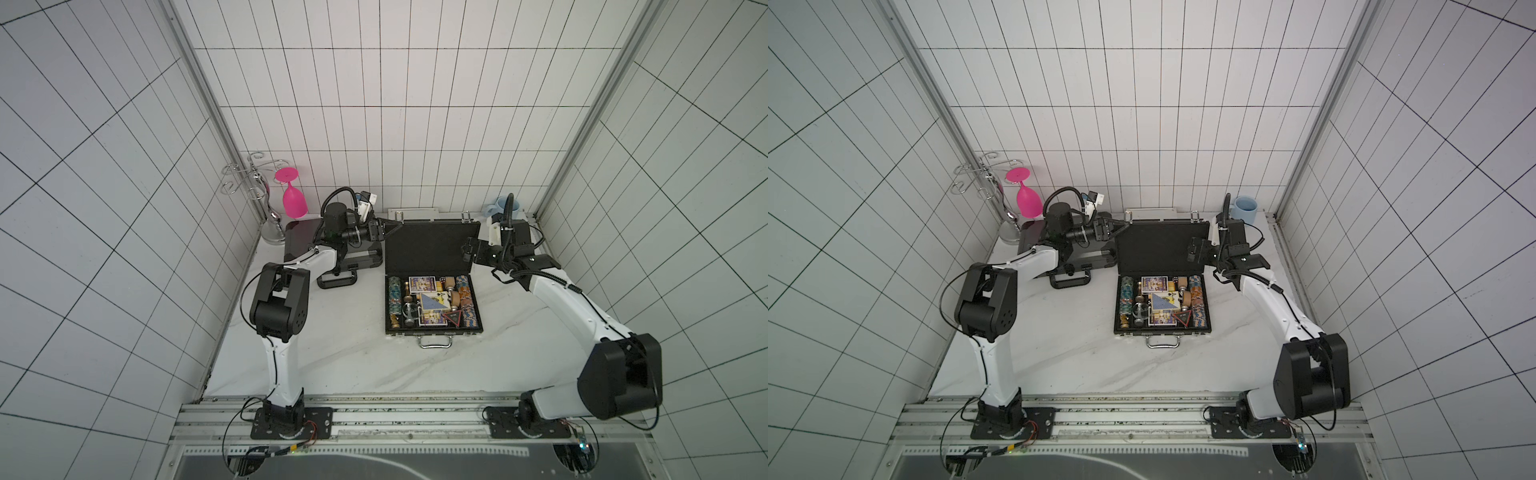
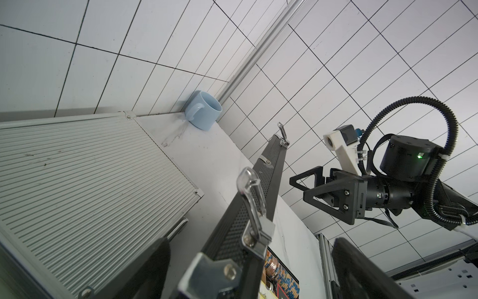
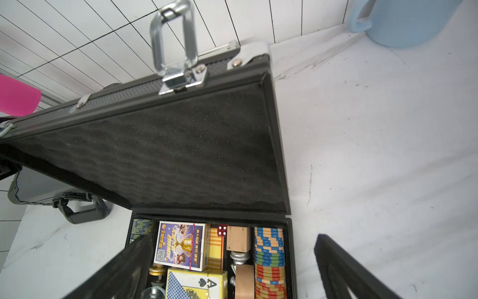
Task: Close the poker set cases
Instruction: Close the lid of the poker set case.
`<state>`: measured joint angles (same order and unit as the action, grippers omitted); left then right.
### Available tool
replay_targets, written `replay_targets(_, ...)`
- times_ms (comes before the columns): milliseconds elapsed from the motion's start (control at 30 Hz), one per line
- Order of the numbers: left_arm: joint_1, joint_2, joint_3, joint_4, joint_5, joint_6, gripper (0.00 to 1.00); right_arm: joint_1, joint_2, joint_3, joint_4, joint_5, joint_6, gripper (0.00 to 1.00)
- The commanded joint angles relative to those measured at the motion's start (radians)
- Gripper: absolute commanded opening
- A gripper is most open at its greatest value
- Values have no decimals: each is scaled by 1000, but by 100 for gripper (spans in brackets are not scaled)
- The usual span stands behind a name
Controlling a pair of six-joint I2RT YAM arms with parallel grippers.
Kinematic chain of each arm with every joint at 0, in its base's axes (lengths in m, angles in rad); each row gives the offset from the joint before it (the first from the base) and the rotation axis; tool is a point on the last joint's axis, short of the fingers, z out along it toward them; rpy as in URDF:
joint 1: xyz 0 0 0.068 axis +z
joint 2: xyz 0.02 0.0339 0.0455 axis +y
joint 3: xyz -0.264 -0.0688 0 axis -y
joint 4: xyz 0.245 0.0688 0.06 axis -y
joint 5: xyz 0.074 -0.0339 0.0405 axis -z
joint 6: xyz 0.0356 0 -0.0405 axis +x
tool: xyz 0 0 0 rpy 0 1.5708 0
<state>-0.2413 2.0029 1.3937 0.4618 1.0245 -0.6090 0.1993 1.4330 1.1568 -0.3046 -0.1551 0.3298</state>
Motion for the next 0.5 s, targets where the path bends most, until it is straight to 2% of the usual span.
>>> replay_targets(0, -8, -62, -50, 40, 36, 27, 98, 11, -29, 150, -51, 40, -40, 100)
replay_targets(100, -12, -81, -89, 67, 31, 29, 98, 16, -28, 180, -52, 44, -46, 100)
replay_targets(267, -13, -97, -114, 80, 28, 32, 98, 3, -5, 242, -73, 127, -80, 100)
replay_targets(467, -18, -100, -121, 103, 29, 28, 98, -63, 101, 366, -53, 91, -57, 100)
